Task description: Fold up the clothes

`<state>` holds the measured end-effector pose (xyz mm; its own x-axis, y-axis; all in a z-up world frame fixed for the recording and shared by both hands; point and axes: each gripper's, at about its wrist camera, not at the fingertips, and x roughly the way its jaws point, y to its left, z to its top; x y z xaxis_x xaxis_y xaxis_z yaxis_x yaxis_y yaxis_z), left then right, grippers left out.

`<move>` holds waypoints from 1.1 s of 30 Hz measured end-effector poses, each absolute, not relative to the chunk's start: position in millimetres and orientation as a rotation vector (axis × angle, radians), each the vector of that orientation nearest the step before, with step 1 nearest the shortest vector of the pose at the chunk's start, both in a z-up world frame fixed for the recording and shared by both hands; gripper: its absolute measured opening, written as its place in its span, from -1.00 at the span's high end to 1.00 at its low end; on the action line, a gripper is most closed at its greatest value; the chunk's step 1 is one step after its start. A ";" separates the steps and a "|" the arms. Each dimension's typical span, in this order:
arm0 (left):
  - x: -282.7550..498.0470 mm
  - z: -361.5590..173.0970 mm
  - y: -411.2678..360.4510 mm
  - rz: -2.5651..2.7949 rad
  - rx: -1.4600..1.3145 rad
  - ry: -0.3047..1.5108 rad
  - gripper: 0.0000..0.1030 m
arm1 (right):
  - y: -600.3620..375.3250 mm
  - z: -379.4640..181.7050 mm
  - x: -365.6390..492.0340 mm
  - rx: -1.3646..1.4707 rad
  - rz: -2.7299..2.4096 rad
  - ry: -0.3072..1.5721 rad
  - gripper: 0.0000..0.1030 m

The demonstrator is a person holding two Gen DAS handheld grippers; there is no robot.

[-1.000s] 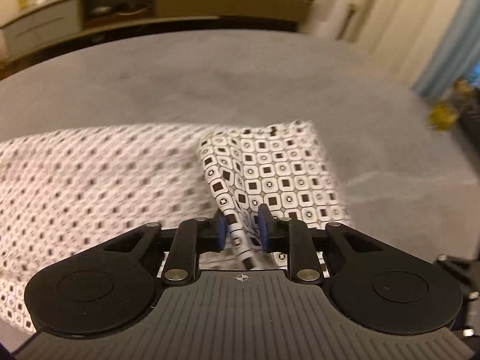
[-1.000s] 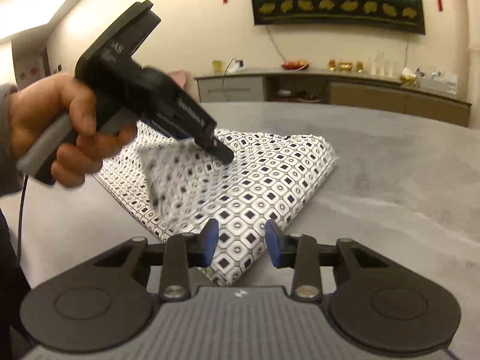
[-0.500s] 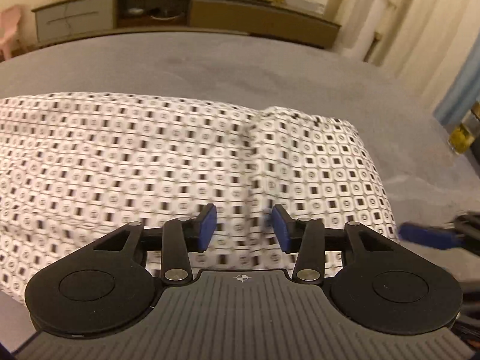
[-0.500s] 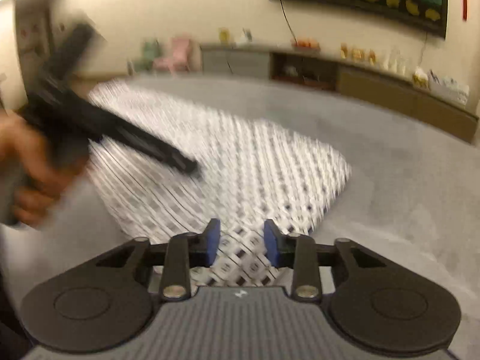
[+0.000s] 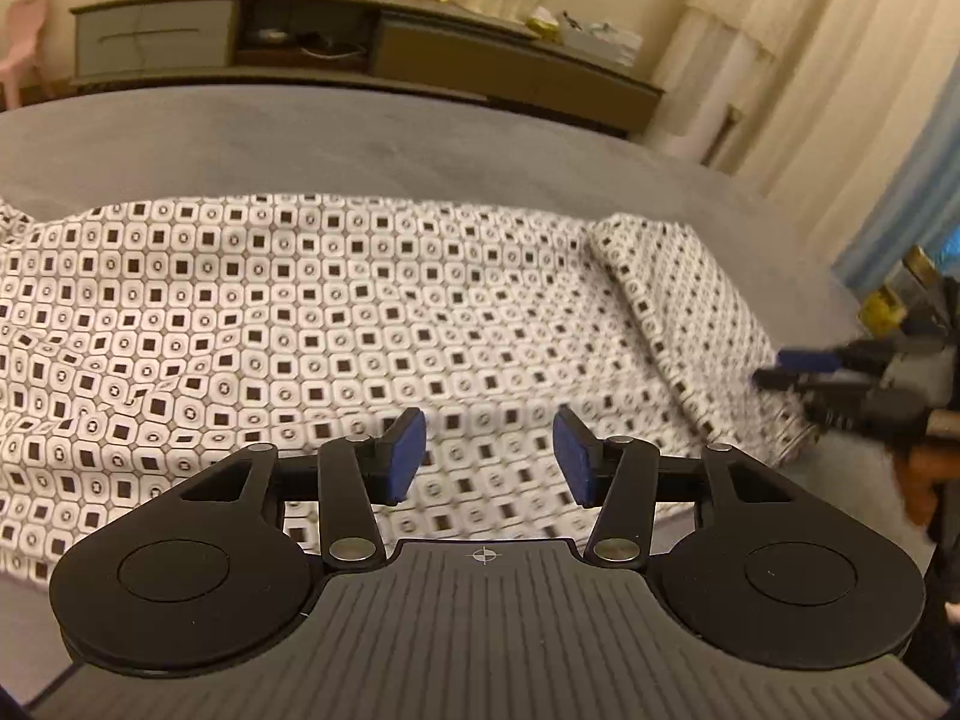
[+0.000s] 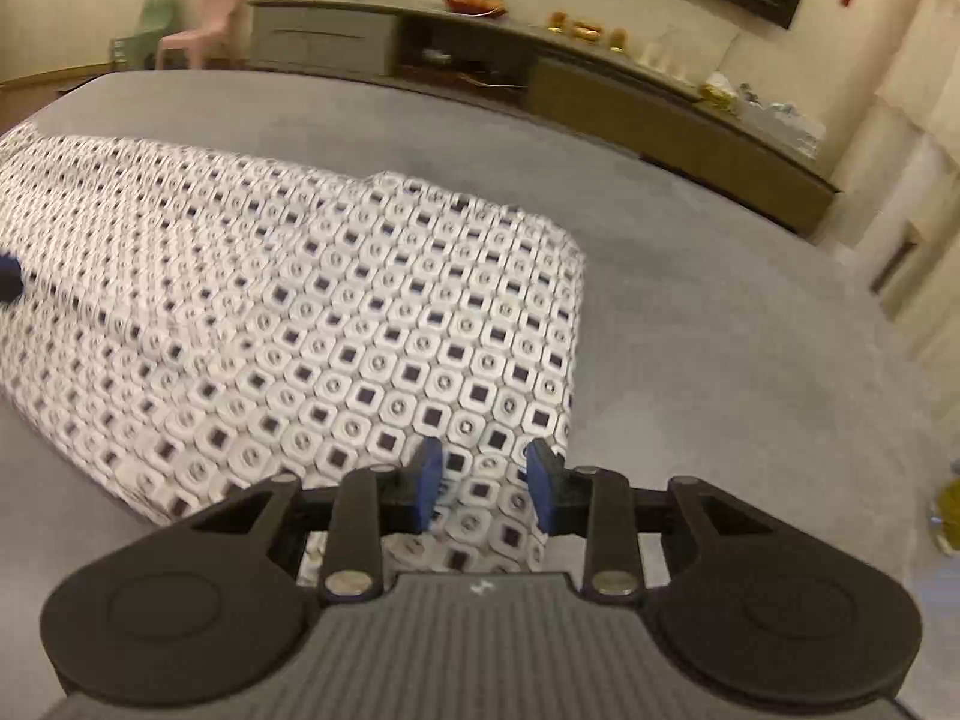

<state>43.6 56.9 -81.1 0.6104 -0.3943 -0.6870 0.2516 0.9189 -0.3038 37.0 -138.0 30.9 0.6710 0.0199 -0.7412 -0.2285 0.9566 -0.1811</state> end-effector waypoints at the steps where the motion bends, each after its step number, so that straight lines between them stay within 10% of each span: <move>1: 44.0 -84.6 59.4 -0.373 -0.193 0.844 0.21 | -134.1 36.5 31.5 -0.268 0.137 0.820 0.40; 19: 141.8 -93.3 -106.7 -0.412 -0.043 0.914 0.25 | -132.8 16.3 52.7 -0.127 0.123 0.835 0.40; 33: 102.2 -65.4 -49.6 -0.377 -0.110 0.841 0.19 | -152.3 19.6 -0.3 -0.104 0.153 0.807 0.39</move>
